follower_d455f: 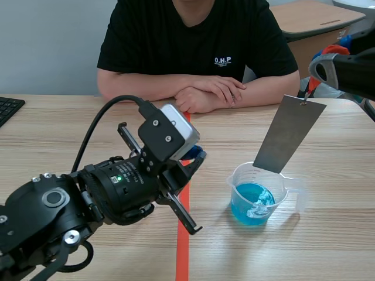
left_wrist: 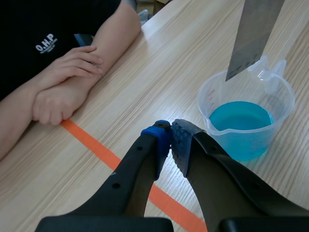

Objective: Do the redox reaction experiment.
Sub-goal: 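Raise the plate and point at it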

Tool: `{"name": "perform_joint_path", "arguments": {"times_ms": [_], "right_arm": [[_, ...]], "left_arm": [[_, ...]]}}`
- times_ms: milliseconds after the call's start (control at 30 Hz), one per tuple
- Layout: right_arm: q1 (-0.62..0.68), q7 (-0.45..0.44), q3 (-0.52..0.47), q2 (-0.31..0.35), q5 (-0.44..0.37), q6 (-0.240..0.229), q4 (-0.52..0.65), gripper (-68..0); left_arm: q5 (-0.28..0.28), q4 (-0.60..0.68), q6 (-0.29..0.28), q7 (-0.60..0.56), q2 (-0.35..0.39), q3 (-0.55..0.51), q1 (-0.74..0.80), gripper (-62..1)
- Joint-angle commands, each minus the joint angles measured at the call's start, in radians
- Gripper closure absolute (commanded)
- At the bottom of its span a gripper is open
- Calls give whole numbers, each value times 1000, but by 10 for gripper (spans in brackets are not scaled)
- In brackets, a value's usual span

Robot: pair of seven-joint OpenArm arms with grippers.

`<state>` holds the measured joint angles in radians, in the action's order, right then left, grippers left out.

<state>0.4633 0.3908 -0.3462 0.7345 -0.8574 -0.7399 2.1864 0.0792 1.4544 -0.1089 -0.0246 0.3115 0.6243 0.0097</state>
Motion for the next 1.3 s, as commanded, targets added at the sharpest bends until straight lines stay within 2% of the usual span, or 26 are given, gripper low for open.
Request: {"name": "perform_joint_path", "arguments": {"times_ms": [0, 200, 500, 833, 1267], "right_arm": [[-8, -15, -8, 11, -12, -6, 11, -17], [-8, -15, -8, 11, -12, -6, 11, -17], [-8, -15, -8, 11, -15, -6, 11, -17], [-8, -15, -8, 10, -26, -6, 11, -17], [-8, -15, -8, 10, -26, -6, 11, -17]], "left_arm": [[-4, -4, 0, -13, -18, 10, -24, -49], [19, -79, 1, -31, -71, 29, -71, -49], [24, -162, 1, -31, -129, 51, -129, -49], [24, -180, 1, -27, -156, 93, -149, -49], [39, -180, 1, -26, -167, 94, -149, -49]]}}
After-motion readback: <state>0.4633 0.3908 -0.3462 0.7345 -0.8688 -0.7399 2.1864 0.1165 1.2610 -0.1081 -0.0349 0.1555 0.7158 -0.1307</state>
